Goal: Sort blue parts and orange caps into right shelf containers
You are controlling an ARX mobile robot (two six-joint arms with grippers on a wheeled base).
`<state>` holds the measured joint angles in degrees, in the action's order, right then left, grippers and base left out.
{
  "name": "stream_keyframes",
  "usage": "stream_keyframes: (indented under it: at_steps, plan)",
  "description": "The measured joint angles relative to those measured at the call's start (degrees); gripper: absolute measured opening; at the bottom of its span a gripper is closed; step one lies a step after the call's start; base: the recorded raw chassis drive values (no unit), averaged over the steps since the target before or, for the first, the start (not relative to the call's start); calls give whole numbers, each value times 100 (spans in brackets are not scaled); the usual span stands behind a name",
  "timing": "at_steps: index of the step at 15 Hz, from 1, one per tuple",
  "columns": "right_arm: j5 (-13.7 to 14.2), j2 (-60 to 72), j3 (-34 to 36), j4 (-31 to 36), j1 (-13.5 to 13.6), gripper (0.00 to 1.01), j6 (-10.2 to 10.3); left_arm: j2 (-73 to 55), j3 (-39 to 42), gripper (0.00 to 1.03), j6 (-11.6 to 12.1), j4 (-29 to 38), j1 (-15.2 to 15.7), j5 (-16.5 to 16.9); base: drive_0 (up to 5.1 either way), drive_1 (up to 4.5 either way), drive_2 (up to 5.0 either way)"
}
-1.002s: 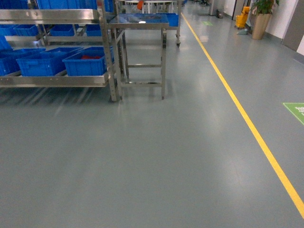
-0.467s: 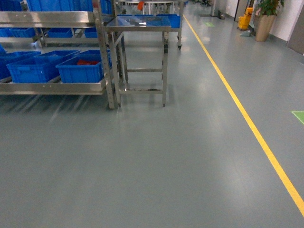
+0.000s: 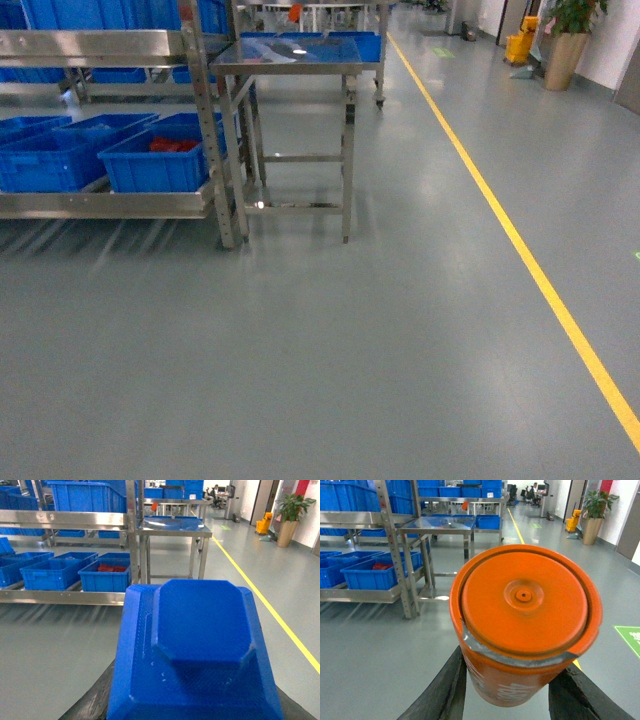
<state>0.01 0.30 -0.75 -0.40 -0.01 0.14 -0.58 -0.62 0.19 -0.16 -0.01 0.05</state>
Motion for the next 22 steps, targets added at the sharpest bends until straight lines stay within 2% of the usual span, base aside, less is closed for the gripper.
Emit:
stream_keyframes:
  at_steps: [22]
  plan:
    - [-2, 0, 0, 28, 0, 40, 0, 0, 0, 43, 0, -17, 0, -9, 0, 410, -411]
